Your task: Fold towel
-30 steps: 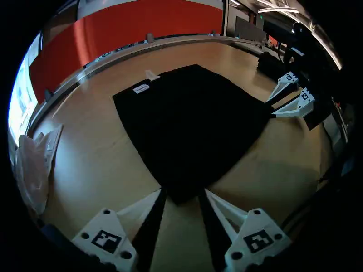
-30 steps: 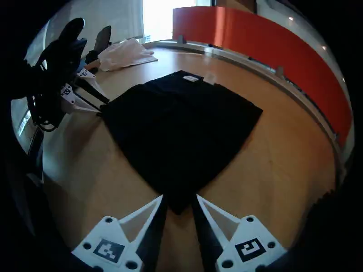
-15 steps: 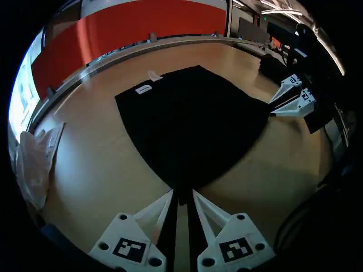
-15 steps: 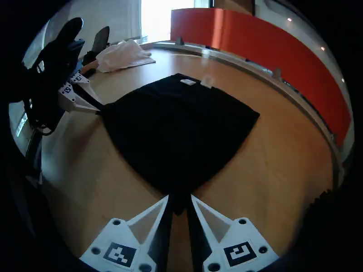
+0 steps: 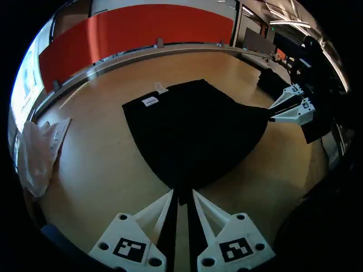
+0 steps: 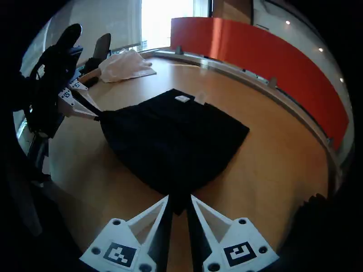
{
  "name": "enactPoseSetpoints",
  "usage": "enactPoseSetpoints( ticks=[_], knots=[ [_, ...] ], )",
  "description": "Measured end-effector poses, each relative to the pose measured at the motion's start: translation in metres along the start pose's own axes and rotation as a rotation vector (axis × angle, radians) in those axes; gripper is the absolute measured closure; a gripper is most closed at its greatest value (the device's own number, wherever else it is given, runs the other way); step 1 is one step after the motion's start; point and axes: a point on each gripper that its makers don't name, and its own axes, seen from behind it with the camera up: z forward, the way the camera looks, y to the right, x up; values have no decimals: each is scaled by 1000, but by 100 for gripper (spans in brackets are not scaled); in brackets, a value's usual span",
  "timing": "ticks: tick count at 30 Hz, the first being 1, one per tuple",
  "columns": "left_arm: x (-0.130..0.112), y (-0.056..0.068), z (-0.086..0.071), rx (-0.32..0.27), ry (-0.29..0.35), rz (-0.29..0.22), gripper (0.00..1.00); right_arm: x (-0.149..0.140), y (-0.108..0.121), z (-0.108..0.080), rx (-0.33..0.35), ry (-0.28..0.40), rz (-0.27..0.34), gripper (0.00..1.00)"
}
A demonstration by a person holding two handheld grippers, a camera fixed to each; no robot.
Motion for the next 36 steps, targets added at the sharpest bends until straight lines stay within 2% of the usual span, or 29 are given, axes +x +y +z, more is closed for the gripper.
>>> enactPoseSetpoints(
  ticks=[9, 18, 36],
  knots=[
    [14, 10, -31, -7, 23, -38, 87, 25, -5, -28, 6, 45, -13, 81],
    [31, 15, -55, -10, 47, -54, 87, 39, -6, -53, 9, 79, -20, 82],
    [47, 25, -82, -14, 68, -65, 87, 55, -14, -89, 26, 115, -6, 82]
  ],
)
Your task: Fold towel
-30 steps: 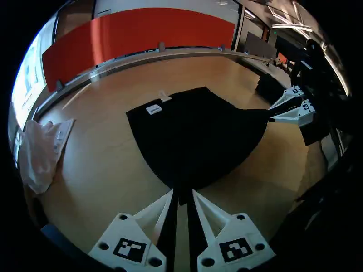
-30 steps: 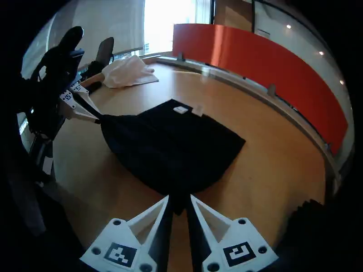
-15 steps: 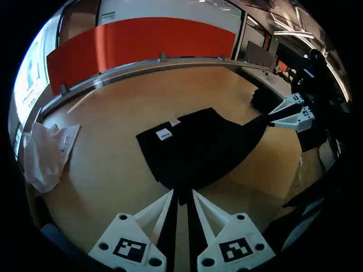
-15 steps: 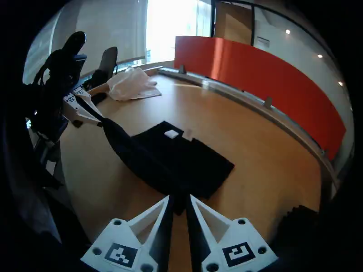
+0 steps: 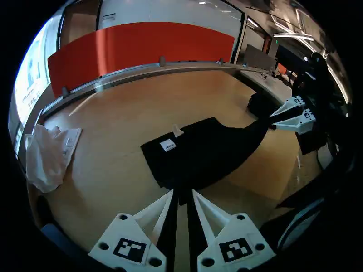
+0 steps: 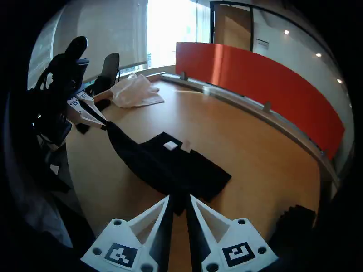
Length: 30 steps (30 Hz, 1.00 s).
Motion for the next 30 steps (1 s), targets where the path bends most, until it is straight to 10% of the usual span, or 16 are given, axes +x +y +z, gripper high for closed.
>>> enactPoseSetpoints(
  ticks=[17, 30],
  knots=[
    [2, 7, -13, -17, -8, 4, 87, 4, -8, -14, 20, -2, 0, 82],
    [10, 2, 7, -28, -8, -10, 87, -6, 10, 3, -4, -41, 24, 82]
  ],
)
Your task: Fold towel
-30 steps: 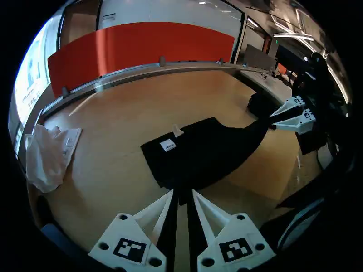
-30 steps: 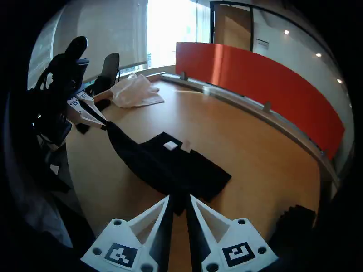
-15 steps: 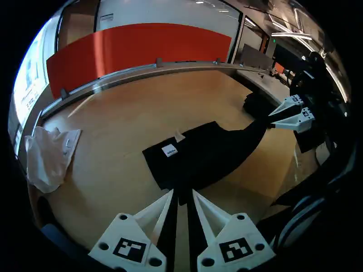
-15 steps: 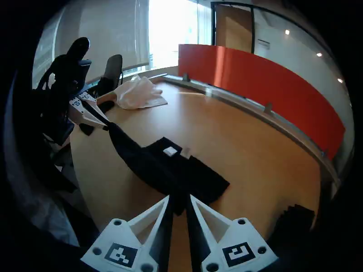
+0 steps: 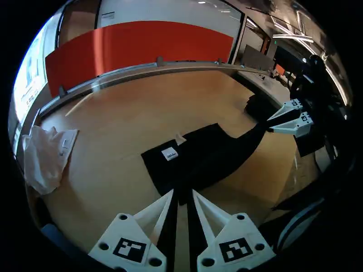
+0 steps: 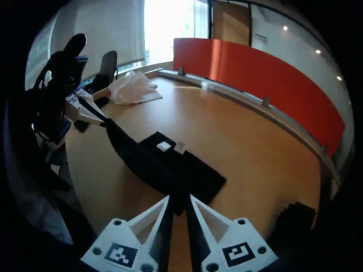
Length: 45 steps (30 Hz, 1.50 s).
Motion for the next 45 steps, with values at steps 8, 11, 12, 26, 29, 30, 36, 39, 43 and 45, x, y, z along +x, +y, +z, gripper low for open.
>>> enactPoseSetpoints(
  ticks=[8, 11, 12, 26, 29, 30, 36, 39, 43, 45],
  knots=[
    [7, -15, 28, 1, -5, -13, 87, 1, 21, 25, -12, -13, 39, 82],
    [10, -21, 38, 6, -9, -17, 87, 0, 28, 33, -13, -23, 41, 82],
    [11, -22, 41, 7, -10, -18, 87, -1, 30, 36, -13, -26, 41, 82],
    [4, -34, 78, 6, -58, 6, 87, -16, 45, 64, -6, -86, 42, 82],
    [2, -36, 84, 8, -64, 8, 87, -20, 48, 69, -5, -97, 48, 82],
    [2, -37, 86, 9, -66, 8, 87, -21, 48, 71, -4, -100, 50, 82],
    [-6, -43, 102, 21, -83, 5, 86, -33, 54, 83, -3, -132, 73, 82],
    [-11, -45, 111, 27, -90, 6, 86, -39, 56, 89, -6, -147, 80, 82],
    [-15, -48, 121, 40, -102, 11, 85, -44, 60, 96, -12, -165, 87, 81],
    [-17, -50, 125, 46, -107, 13, 82, -45, 61, 99, -16, -172, 90, 81]
  ],
)
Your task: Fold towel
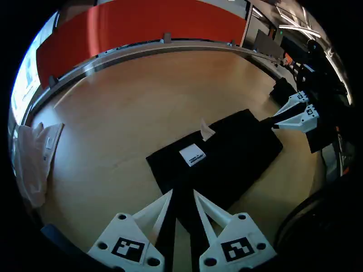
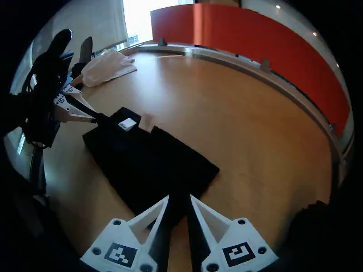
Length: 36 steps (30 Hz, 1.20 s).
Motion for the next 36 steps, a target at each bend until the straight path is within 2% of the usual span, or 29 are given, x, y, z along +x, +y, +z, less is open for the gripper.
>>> enactPoseSetpoints(
  ticks=[3, 6, 11, 16, 21, 25, 27, 31, 36],
  knots=[
    [0, -3, 5, 10, -2, 8, 76, -1, 3, 4, -8, -5, 6, 79],
    [2, -8, 9, 24, -3, 17, 74, -1, 6, 8, -21, -8, 17, 74],
    [5, -17, 13, 49, -3, 24, 66, 0, 14, 14, -47, -6, 34, 58],
    [9, -25, 16, 73, 2, 33, 66, 2, 21, 18, -68, -2, 38, 45],
    [15, -30, 16, 87, 8, 51, 66, 6, 27, 19, -85, 0, 27, 41],
    [21, -34, 14, 97, 17, 59, 54, 12, 34, 19, -108, 12, 34, 39],
    [24, -36, 14, 103, 22, 60, 52, 15, 39, 20, -121, 20, 40, 38],
    [28, -44, 11, 125, 29, 62, 38, 20, 45, 19, -140, 33, 46, 35],
    [30, -52, 9, 149, 33, 61, 36, 22, 50, 18, -158, 37, 40, 35]
  ],
)
